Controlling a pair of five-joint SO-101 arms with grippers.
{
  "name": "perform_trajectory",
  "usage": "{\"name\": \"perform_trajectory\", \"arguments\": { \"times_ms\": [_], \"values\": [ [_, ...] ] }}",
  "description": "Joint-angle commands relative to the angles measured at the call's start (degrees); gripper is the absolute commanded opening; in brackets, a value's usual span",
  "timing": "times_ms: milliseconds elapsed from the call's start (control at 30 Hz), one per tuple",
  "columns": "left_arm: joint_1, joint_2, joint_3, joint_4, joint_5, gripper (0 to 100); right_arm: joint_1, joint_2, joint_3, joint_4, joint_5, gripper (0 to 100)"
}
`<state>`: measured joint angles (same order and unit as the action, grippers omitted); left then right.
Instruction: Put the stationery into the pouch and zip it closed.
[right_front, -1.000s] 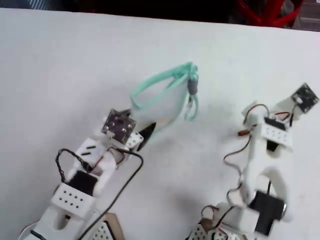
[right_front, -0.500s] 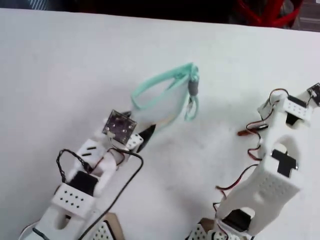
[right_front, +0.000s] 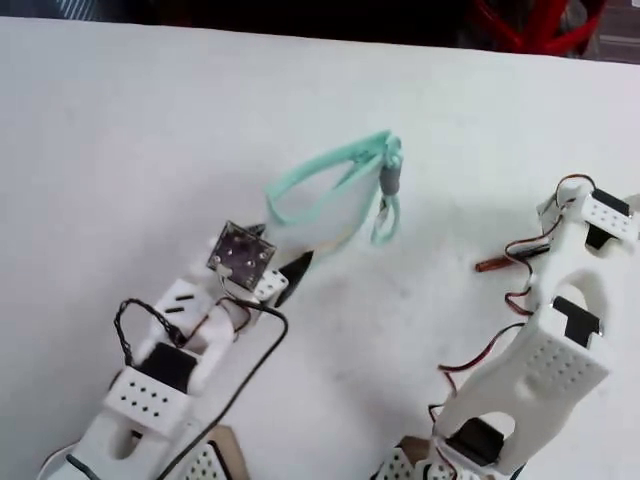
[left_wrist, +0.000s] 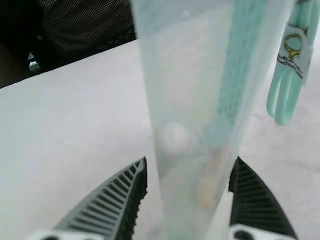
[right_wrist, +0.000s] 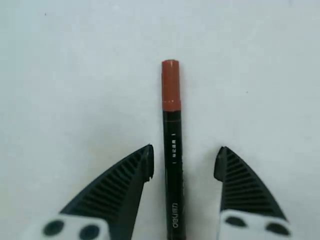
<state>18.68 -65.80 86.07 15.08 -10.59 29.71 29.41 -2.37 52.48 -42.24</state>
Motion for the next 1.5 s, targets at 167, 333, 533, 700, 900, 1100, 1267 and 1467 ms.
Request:
{"name": "perform_trajectory", "arguments": {
  "times_ms": [167, 333, 533, 700, 900, 1100, 1267, 1467],
  "values": [
    [0.40, -0.22, -0.35, -1.05, 0.18, 27, -0.31, 9.10, -15.03, 7.69, -0.44, 19.0],
    [0.31, -0.22, -0.35, -1.05, 0.18, 27, -0.57, 19.30, -30.51, 18.68, -0.44, 19.0],
    [0.22, -0.31, -0.35, -1.05, 0.18, 27, -0.57, 32.22, -51.25, 30.55, -0.44, 19.0],
    [0.22, -0.31, -0.35, -1.05, 0.18, 27, -0.57, 40.57, -66.55, 38.55, -0.26, 16.7],
    [0.13, -0.31, -0.35, -1.05, 0.18, 27, -0.48, 47.96, -80.00, 42.68, -0.09, 1.5],
    [0.13, -0.31, -0.35, -1.05, 0.18, 27, -0.48, 51.30, -86.42, 44.79, -0.09, 1.8],
    [0.13, -0.31, -0.35, -1.05, 0.18, 27, -0.22, 51.65, -86.95, 44.79, -0.09, 1.9],
    [0.13, -0.31, -0.35, -1.05, 0.18, 27, -0.48, 51.21, -86.68, 45.67, -0.09, 13.3]
  ]
}}
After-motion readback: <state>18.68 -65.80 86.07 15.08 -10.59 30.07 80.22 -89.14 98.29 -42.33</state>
